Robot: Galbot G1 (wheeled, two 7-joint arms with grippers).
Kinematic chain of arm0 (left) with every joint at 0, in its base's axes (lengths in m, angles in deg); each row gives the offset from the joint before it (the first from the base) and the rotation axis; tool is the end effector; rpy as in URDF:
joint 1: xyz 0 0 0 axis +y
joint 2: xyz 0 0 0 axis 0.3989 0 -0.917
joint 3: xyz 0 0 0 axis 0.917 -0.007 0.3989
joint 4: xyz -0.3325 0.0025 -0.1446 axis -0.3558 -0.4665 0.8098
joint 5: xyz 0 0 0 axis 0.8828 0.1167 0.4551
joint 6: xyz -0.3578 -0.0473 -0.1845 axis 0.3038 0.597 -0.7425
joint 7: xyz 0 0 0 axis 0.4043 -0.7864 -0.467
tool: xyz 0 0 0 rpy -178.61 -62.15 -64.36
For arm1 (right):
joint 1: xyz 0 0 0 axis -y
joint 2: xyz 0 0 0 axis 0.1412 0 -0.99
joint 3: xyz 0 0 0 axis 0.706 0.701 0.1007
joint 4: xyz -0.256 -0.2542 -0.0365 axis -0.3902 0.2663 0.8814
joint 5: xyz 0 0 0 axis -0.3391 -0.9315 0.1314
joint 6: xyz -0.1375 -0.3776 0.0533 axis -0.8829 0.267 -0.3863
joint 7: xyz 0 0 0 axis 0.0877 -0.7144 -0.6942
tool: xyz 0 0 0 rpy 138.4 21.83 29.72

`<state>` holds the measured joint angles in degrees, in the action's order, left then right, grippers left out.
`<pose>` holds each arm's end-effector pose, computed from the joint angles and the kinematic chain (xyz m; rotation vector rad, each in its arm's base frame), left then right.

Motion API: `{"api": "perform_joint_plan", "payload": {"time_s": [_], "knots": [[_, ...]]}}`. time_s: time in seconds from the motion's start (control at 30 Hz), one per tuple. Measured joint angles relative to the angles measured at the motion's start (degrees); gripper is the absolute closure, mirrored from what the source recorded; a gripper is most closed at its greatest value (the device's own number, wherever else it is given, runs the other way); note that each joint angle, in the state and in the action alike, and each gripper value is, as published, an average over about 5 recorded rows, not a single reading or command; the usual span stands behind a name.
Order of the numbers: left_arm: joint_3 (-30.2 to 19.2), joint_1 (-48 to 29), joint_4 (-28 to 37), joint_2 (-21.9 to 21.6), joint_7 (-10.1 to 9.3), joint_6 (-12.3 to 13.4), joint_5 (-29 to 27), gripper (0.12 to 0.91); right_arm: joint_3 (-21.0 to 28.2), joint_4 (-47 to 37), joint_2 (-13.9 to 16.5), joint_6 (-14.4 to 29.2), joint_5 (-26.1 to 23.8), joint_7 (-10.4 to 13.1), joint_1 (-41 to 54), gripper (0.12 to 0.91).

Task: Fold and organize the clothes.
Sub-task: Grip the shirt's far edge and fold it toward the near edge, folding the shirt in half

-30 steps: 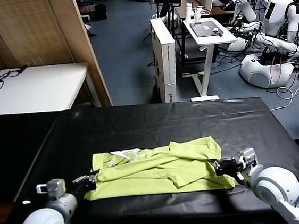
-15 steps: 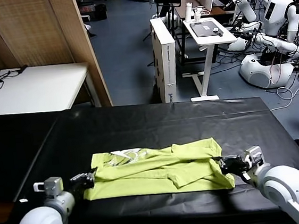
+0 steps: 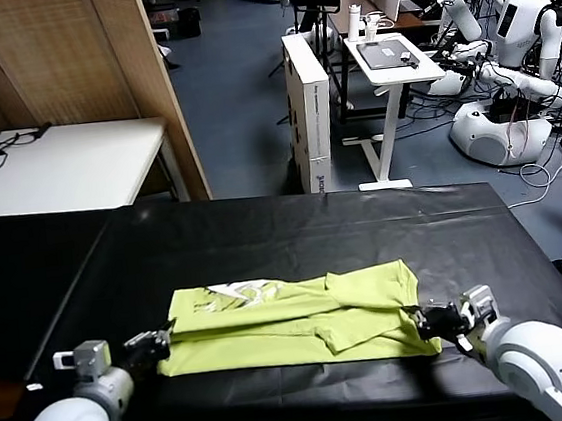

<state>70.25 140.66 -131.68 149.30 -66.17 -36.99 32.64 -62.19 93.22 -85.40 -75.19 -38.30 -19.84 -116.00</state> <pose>0.2538 0.1105 -0.2372 -0.1418 -2.5207 0.1018 0.2888 -0.0922 -0.2225 0.4599 -2.3660 0.2039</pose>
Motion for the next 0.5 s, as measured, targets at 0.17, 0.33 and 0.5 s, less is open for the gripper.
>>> {"api": "perform_joint_plan", "payload": {"time_s": [0.17, 0.33, 0.5], "knots": [[0.63, 0.63, 0.35, 0.10, -0.07, 0.19, -0.19, 0.864, -0.09, -0.21, 0.17, 0.00, -0.18, -0.25, -0.54, 0.885], [0.58, 1.77, -0.34, 0.63, -0.07, -0.49, -1.24, 0.852, -0.28, 0.76, 0.00, 0.00, -0.52, -1.85, -1.23, 0.870], [0.47, 2.57, -1.27, 1.15, -0.63, -1.28, -2.71, 0.645, -1.04, 1.98, -0.10, 0.00, -0.28, -2.24, -1.85, 0.628]]}}
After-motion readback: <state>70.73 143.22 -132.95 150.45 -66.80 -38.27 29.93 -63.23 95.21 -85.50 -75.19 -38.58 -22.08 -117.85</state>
